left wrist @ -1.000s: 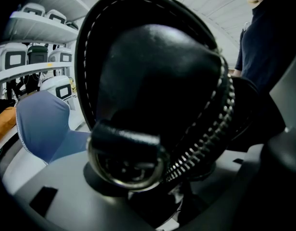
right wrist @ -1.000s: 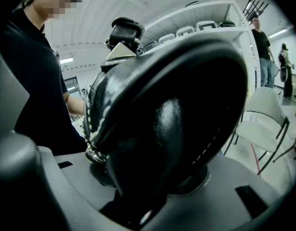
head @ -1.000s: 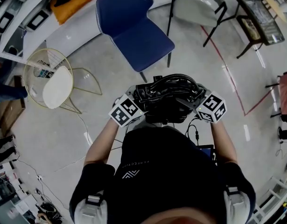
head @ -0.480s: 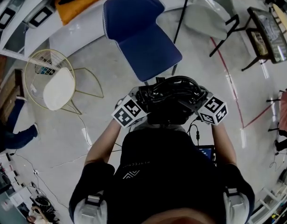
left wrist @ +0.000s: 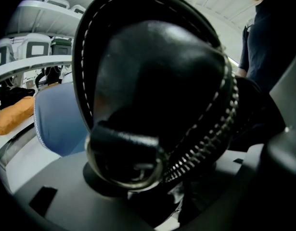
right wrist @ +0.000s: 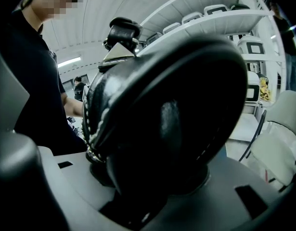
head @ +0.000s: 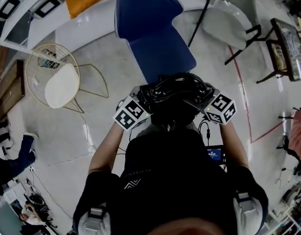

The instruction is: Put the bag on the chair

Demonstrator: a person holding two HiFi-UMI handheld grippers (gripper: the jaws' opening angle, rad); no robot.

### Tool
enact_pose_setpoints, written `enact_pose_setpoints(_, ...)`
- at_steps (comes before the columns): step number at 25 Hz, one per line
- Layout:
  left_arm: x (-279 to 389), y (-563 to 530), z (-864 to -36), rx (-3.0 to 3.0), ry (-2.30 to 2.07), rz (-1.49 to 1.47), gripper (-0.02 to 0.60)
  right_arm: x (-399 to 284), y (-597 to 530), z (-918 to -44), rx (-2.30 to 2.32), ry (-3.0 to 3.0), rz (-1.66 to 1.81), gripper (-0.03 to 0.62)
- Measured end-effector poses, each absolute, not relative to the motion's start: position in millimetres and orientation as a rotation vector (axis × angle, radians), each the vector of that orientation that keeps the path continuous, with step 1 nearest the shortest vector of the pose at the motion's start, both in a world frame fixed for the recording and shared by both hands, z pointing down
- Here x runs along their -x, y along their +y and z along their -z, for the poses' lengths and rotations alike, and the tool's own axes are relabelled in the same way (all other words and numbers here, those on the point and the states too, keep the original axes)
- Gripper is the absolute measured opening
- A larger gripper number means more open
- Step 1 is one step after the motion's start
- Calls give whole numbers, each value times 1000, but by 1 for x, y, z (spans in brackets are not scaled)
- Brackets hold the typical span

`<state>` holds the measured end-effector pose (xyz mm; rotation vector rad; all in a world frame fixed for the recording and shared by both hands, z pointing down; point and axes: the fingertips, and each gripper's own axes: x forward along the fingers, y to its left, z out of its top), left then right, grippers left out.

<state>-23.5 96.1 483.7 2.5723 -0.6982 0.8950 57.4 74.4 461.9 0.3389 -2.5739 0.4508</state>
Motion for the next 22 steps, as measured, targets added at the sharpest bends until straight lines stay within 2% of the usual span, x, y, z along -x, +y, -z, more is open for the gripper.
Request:
enact_pose_setpoints(7, 31, 66, -492, -2488, -796, -888, 321, -47, 36, -471, -212, -2574, -460, 230)
enact_pose_setpoints(22, 6, -17, -501, -2396, -871, -838, 321, -69, -57, -478, -90, -2532, -461, 230)
